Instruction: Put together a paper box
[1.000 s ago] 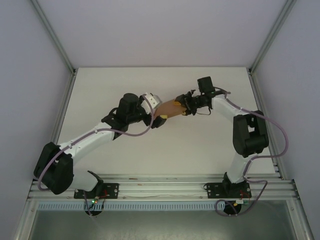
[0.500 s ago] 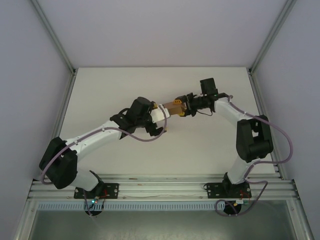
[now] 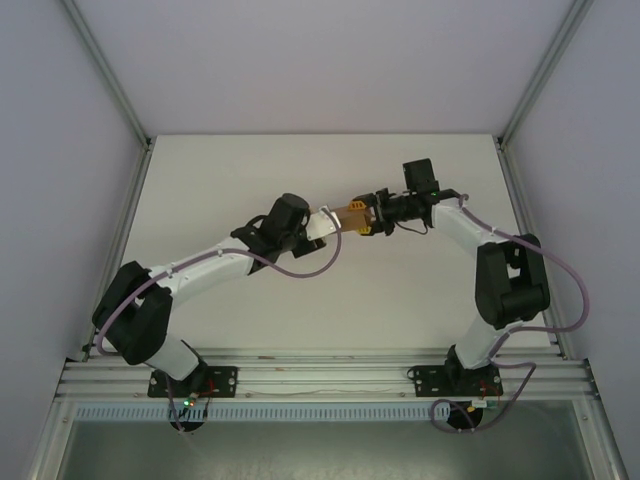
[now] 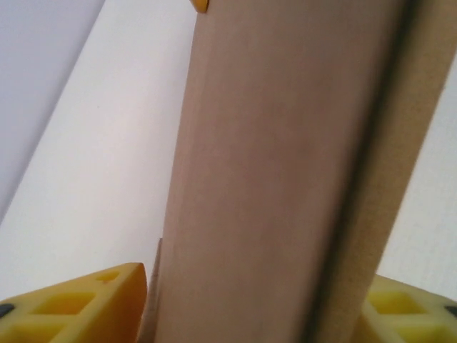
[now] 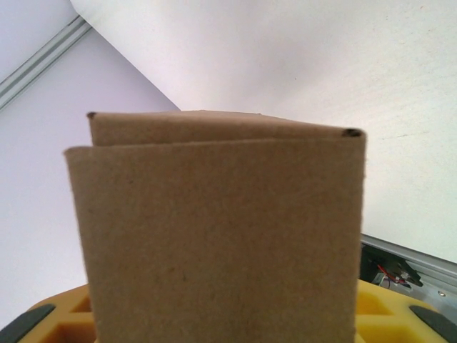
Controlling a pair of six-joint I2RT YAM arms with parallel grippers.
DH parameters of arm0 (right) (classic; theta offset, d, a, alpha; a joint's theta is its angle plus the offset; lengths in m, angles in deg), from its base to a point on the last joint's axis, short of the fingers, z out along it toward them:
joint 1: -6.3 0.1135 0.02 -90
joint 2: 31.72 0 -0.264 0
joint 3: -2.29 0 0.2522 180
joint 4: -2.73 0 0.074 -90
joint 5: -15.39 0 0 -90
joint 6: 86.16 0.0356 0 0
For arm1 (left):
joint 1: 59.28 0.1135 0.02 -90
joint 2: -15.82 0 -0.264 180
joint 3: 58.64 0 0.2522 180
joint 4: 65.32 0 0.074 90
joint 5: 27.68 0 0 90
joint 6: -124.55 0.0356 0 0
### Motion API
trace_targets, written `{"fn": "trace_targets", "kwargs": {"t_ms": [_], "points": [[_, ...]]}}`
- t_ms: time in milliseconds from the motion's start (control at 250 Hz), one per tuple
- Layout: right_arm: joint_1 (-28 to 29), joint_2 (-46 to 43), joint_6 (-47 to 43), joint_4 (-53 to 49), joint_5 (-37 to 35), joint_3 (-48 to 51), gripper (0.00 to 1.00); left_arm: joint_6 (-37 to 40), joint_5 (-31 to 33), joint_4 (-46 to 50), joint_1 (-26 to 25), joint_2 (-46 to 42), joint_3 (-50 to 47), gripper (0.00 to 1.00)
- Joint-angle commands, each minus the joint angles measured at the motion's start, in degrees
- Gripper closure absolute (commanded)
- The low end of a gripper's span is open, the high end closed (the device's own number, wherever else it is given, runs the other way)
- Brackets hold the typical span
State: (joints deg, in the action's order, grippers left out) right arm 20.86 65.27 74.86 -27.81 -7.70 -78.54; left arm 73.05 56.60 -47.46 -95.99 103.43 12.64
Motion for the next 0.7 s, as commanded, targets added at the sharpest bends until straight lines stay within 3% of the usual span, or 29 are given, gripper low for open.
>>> {"fn": "trace_targets", "kwargs": {"t_ms": [0,44,132,160,220,376,532,608,696], "points": [[0.2,-2.86,-0.28,-0.57,3.15,-0.66,0.55,0.18,1.6,-1.0,0.17,-0.36,1.72,0.51],[0.2,-3.18,-0.58,-0.81,2.83,-0.89,0.53,0.23,1.07,0.62,0.2,-0.34,2.6,0.54],[0.2,-4.05,-3.16,-2.81,0.65,-1.6,0.38,0.23,-0.04,2.65,0.15,-0.75,3.53,0.57],[0.11,-4.24,-4.6,-3.92,-0.44,-1.81,0.3,0.21,0.0,2.61,0.15,-1.05,3.44,0.57],[-0.79,-4.35,-9.09,-5.46,-3.24,-2.73,0.0,0.48,-0.21,2.73,0.14,-1.65,3.13,0.58],[-6.64,-6.27,-25.24,-12.15,-21.14,-5.29,0.0,1.02,-1.68,11.56,0.37,-0.69,6.23,0.57],[-7.45,-15.54,-41.41,-8.69,-52.76,-2.93,0.0,2.05,-3.77,23.42,0.67,2.82,10.4,0.57],[-7.51,-20.53,-52.84,0.05,-55.4,1.64,0.0,3.55,-5.0,28.26,0.8,5.08,12.55,0.57],[-7.67,-26.46,-57.62,10.34,-58.75,8.77,0.0,3.96,-7.23,34.69,1.32,8.03,16.89,0.57]]}}
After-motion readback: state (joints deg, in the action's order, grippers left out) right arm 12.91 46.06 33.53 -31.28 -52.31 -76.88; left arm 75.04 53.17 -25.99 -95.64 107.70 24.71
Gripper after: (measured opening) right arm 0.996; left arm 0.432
